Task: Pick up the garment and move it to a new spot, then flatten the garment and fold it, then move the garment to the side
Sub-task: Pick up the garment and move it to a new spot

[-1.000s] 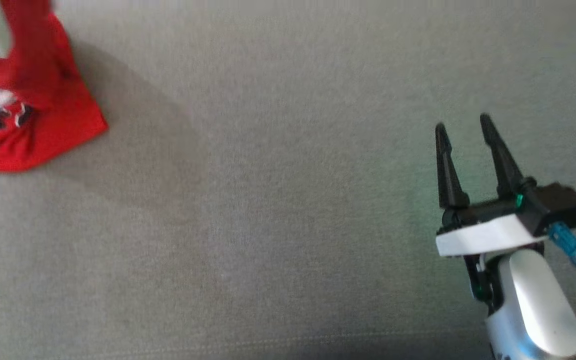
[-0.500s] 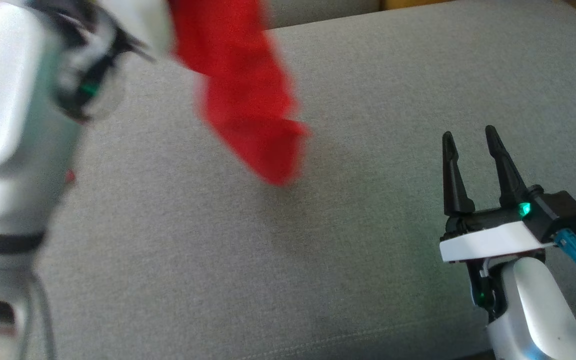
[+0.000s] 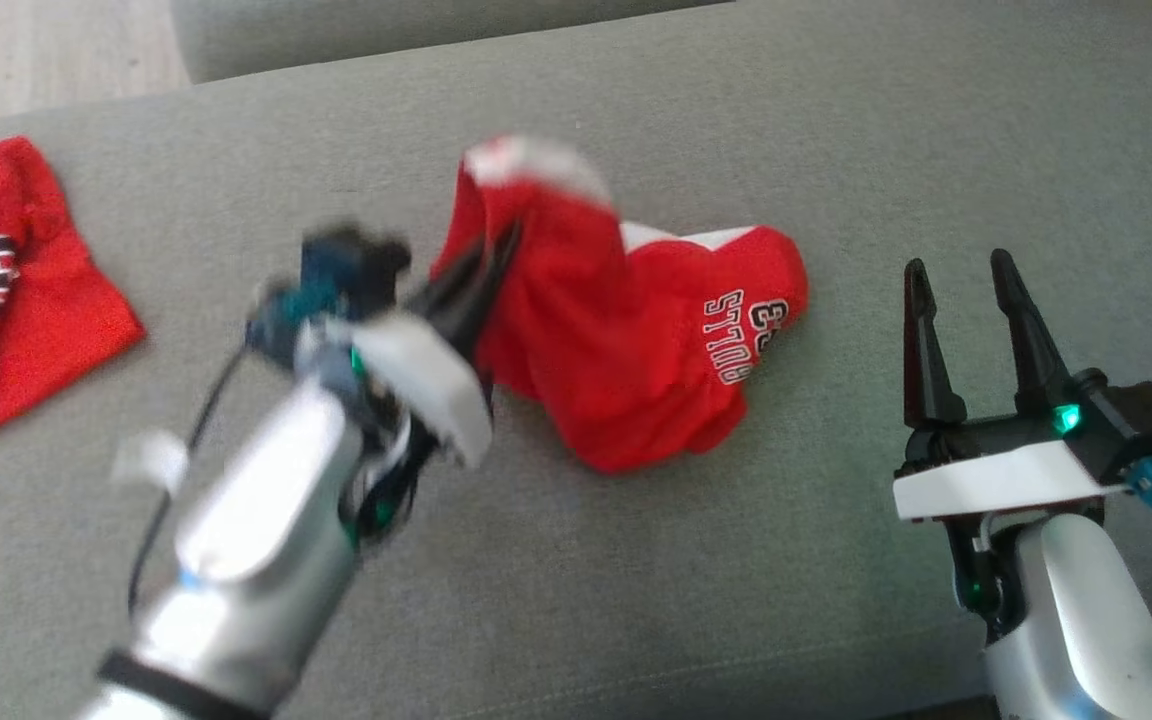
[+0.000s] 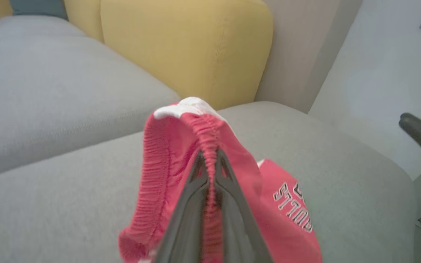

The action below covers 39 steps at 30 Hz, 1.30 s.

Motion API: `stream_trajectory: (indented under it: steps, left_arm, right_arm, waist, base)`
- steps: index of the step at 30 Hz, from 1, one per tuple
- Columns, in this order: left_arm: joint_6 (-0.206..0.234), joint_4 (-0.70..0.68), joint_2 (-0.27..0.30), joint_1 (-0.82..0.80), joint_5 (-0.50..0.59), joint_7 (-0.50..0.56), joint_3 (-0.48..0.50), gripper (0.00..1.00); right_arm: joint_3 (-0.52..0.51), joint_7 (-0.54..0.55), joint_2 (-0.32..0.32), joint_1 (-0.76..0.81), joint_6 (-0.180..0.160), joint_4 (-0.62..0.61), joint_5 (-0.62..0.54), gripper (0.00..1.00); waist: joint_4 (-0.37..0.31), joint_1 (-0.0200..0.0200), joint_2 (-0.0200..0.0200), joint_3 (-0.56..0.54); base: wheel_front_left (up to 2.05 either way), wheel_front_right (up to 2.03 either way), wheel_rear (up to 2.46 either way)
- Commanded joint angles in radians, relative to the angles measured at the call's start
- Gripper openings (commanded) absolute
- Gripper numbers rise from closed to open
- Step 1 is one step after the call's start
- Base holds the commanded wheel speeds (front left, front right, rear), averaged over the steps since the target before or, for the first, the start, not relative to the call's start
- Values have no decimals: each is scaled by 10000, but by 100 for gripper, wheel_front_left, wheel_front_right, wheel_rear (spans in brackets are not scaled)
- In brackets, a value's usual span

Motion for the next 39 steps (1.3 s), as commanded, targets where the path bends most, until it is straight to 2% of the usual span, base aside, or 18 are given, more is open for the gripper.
stream_trajectory:
  steps: [1, 11, 12, 13, 19, 20, 21, 22, 23, 30, 39]
  left_arm:
    - [111, -197, 191, -66, -98, -200, 346, 0]
    - [666, 675, 331, 2355, -804, -1165, 818, 0]
    - [746, 742, 327, 2479, -845, -1223, 896, 12]
    - [827, 796, 315, 2588, -888, -1283, 993, 20]
    - [1068, 1071, 217, 3068, -1002, -1481, 1430, 45]
    - [1110, 1099, 192, 3135, -1021, -1498, 1529, 53]
    - [1110, 1099, 192, 3135, -1021, -1498, 1529, 53]
    - [1143, 1122, 163, 3207, -1043, -1511, 1630, 85]
    - [1168, 1133, 133, 3280, -1055, -1521, 1731, 100]
    - [1233, 482, 35, 3963, -595, -1539, 2475, 100]
    - [1447, -1404, -85, 5318, 591, -1541, 3722, 100]
  right_arm:
    - [197, -107, -27, 46, 75, -307, -10, 100]
    - [133, -107, -27, 632, 75, -147, -379, 100]
    - [138, -107, -27, 671, 75, -132, -394, 100]
    - [154, -107, -27, 700, 75, -117, -402, 100]
    - [316, -107, -27, 794, 75, -32, -366, 100]
    - [338, -107, -27, 810, 75, -14, -360, 100]
    - [338, -107, -27, 810, 75, -14, -360, 100]
    - [364, -107, -27, 830, 75, 6, -355, 100]
    - [387, -107, -27, 851, 75, 27, -350, 100]
    - [428, -107, -27, 961, 75, 175, -342, 100]
    - [362, -107, -27, 1055, 75, 256, -423, 100]
  waist:
    - [100, 0, -1, -44]
    - [585, 0, -1, -351]
    - [616, 0, -1, -368]
    - [639, 0, -1, -383]
    - [745, 0, -1, -477]
    - [753, 0, -1, -502]
    - [753, 0, -1, -502]
    - [757, 0, -1, -531]
    - [761, 0, -1, -561]
    - [827, 0, -1, -833]
    - [1012, 0, -1, -1342]
  base:
    - [0, 0, 0]
    - [0, 0, 0]
    - [0, 0, 0]
    - [0, 0, 0]
    - [0, 0, 0]
    - [0, 0, 0]
    - [0, 0, 0]
    - [0, 0, 0]
    - [0, 0, 0]
    - [0, 0, 0]
    - [0, 0, 0]
